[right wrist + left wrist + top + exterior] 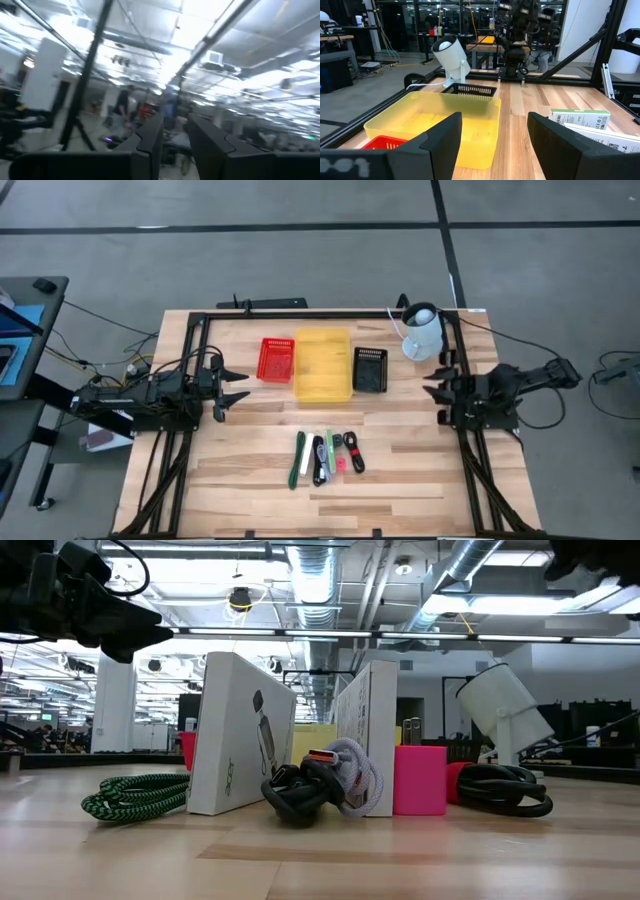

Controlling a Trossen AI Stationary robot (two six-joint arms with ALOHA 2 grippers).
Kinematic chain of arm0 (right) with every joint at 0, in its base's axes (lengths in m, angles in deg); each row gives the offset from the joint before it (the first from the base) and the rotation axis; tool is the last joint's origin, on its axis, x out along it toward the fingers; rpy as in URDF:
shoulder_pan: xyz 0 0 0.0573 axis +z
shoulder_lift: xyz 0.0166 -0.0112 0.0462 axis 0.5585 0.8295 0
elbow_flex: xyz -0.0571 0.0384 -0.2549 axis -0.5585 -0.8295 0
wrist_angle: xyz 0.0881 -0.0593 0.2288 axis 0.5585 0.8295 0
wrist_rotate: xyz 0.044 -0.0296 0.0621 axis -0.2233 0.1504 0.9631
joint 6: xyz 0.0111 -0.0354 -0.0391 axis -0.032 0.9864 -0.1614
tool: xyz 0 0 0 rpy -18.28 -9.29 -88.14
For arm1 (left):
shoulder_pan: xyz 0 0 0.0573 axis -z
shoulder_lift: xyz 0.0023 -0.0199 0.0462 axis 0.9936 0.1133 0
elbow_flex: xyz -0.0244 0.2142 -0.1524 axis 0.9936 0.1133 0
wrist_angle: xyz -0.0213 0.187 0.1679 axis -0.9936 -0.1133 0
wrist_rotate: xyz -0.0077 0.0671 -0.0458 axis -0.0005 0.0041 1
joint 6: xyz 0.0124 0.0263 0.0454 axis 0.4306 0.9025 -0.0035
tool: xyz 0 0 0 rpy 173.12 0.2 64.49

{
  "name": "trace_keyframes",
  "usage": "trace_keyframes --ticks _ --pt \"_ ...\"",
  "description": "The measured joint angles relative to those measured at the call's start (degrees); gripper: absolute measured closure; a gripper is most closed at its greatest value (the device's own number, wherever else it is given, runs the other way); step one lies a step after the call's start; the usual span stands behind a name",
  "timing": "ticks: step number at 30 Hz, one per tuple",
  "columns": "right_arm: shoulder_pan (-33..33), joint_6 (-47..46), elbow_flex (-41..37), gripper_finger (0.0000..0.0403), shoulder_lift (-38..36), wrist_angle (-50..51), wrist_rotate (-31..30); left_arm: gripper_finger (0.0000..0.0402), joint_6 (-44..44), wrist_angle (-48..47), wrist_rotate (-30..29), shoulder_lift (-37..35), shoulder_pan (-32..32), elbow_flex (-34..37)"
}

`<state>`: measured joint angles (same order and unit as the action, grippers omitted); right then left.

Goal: Pick and place items into bin
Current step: Put the right white card reader box into the black bin

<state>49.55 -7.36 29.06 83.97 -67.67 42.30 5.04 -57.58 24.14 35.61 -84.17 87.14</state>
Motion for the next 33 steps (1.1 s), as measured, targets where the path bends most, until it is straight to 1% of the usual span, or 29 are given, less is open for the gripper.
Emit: trace_keyframes --ticks 3,7,9,11,14,19,23,26,27,29,33 --pt "0.0 3.0 4.4 0.0316 0.4 8.5 -3.1 0.0182 0.0 0.0 0.0 0.0 0.0 0.0" --pt "0.0 4.0 11.0 0.0314 3.1 19.1 -3.6 0.0182 0.0 0.0 0.0 0.0 0.0 0.0" --pt "0.1 3.2 14.1 0.0309 5.6 23.2 -3.5 0.0182 0.0 0.0 0.0 0.0 0.0 0.0" --pt "0.5 1.8 15.3 0.0300 8.1 24.6 -2.8 0.0182 0.0 0.0 0.0 0.0 0.0 0.0" --pt "1.9 2.3 15.7 0.0276 12.0 24.8 -1.5 0.0181 0.0 0.0 0.0 0.0 0.0 0.0" --pt "3.6 2.5 18.4 0.0218 19.2 24.7 -1.5 0.0182 0.0 0.0 0.0 0.0 0.0 0.0" --pt "4.9 6.7 21.8 0.0179 25.4 24.7 -3.0 0.0182 0.0 0.0 0.0 0.0 0.0 0.0" --pt "6.4 10.9 24.6 0.0167 29.7 24.7 -3.3 0.0182 0.0 0.0 0.0 0.0 0.0 0.0" --pt "7.0 12.4 25.6 0.0166 30.9 24.8 -4.1 0.0182 0.0 0.0 0.0 0.0 0.0 0.0" --pt "8.0 14.8 27.7 0.0167 33.4 25.1 -8.1 0.0182 0.0 0.0 0.0 0.0 0.0 0.0" --pt "9.4 15.7 32.1 0.0174 37.4 26.5 -20.7 0.0182 0.0 0.0 0.0 0.0 0.0 0.0"
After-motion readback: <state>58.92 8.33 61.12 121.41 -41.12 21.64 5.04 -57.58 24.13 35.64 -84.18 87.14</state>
